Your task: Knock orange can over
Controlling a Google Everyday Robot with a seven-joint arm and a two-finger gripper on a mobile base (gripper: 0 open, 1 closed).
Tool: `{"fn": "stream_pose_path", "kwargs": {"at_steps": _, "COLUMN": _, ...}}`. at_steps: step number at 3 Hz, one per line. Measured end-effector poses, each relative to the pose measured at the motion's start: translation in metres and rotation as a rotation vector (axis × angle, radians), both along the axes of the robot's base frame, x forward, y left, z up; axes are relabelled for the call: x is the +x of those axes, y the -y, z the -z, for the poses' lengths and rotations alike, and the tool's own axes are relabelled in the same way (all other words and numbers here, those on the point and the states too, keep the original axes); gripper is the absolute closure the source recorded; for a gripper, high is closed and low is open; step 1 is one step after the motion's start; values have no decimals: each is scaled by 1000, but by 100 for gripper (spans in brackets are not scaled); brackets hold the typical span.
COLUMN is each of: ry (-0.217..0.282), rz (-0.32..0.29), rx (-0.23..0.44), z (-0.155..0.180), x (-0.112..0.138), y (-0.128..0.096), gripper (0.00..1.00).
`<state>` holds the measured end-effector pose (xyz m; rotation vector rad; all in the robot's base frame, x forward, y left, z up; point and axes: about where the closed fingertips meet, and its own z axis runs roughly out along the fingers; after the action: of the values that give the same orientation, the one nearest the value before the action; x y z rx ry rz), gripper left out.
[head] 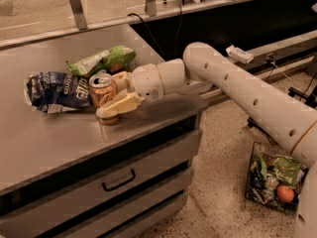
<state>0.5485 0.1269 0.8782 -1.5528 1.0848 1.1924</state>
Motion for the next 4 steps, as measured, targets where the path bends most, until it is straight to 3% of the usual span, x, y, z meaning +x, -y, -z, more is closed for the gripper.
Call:
{"fn": "stream_pose_path", "kwargs": {"at_steps": 1, "ry": 1, "rz": 1, "rx": 7, "z": 1, "x": 0, "y": 0, "gripper": 52}}
{"fn": "stream_pose_path", "kwargs": {"at_steps": 4, "ry": 5, "rz": 25, "rx": 9, "z": -2, "x": 4, "y": 7, "gripper": 60}}
